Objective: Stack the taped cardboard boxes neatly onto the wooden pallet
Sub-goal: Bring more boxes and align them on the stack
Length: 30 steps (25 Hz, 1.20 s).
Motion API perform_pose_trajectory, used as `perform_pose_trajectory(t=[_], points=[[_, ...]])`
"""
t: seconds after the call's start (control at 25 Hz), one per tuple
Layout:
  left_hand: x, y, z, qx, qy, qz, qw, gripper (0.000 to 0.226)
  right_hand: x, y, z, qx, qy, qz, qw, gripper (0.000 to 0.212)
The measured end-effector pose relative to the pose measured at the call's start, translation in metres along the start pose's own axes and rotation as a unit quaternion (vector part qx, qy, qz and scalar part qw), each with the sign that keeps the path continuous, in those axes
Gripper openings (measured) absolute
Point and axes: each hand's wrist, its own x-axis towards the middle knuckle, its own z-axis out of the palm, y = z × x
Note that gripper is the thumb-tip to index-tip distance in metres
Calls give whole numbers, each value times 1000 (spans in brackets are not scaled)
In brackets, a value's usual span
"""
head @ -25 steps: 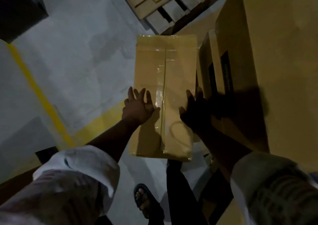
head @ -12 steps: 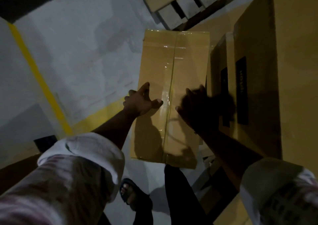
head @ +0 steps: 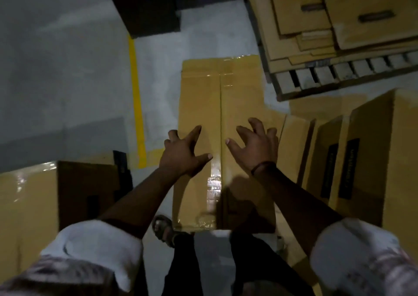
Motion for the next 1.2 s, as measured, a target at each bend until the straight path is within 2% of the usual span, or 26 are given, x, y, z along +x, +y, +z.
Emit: perform_pose_trajectory(t=[0.08,0.24,0.4,0.72,0.88,1.04,1.12,1.2], points=[[-38,-38,-44,-36,23,-22,999,102,-15,-65,-17,-28,20,-27,999,53],[-122,-122,-131,-80,100,-62,990,100,-57,-205,-46,2,62,-84,995,48],[-186,-213,-195,-103,198,-138,965,101,-79,-340,-42,5,48,-205,978,47],[-285,-350,-221,-185,273,-325,886,107,-131,-539,12,-20,-2,-398,917,47],[-307,-390,-210,-236,287,-403,836,107,-146,-608,47,-52,-59,-480,874,43],[-317,-421,-202,-268,301,-492,772,108,-152,-670,91,-75,-112,-567,812,44],[-319,-433,-202,-280,301,-539,735,108,-155,-701,111,-86,-144,-613,772,44],[-316,-441,-207,-311,299,-592,681,109,-155,-731,128,-105,-184,-663,718,45]])
